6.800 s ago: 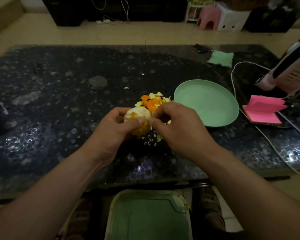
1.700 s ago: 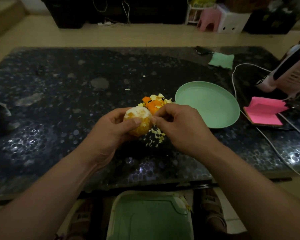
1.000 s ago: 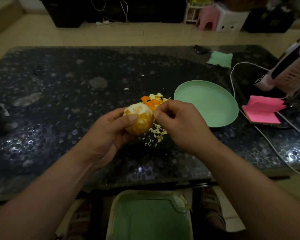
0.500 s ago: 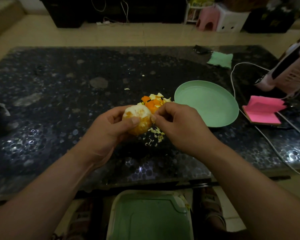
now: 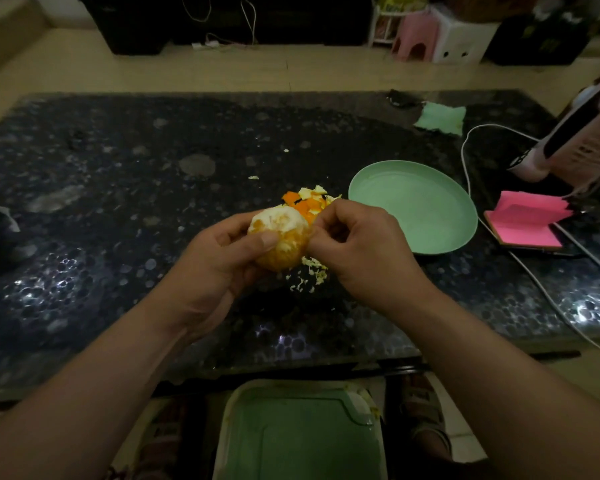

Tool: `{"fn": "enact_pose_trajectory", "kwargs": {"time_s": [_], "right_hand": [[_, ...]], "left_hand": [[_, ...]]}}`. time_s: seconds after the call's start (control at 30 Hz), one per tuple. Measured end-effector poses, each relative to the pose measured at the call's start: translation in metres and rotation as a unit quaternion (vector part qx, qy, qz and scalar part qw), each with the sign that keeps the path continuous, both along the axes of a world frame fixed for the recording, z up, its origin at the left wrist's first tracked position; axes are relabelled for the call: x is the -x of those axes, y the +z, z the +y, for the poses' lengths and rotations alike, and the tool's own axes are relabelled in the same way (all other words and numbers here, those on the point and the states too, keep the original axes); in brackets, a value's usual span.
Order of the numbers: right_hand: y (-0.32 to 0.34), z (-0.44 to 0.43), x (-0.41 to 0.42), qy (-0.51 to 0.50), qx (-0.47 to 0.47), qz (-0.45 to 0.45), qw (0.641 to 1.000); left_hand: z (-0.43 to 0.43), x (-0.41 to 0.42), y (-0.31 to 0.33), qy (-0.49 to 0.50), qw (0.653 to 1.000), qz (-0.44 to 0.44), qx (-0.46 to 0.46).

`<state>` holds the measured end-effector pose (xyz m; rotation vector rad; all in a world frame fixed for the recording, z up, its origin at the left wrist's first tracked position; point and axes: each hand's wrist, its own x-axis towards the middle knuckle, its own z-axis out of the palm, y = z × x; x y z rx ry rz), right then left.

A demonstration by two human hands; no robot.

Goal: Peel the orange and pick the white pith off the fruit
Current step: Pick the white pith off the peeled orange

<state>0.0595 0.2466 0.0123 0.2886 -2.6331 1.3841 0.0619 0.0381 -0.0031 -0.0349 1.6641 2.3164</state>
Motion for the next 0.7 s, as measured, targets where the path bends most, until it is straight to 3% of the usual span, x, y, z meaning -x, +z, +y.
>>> {"fn": "enact_pose_trajectory", "kwargs": {"time_s": [0.3,0.57,0.7], "right_hand": [[-0.007,0.007,0.008,-0.014,-0.024,-0.01,1.0],[-0.016,0.007,0.016,-0.003,-0.122,-0.045,0.992],[-0.027,0.0,0.022,-0.002,-0.233,-0.062,0.97]], "left_hand": [[-0.008,0.002,0.004,-0.025,0.995,-0.036,-0.086],[-0.003,0.003,-0.001,0.03,0.987,-0.103,-0.118],[0.0,0.004,-0.004,0.039,0.987,-0.117,-0.104]]}}
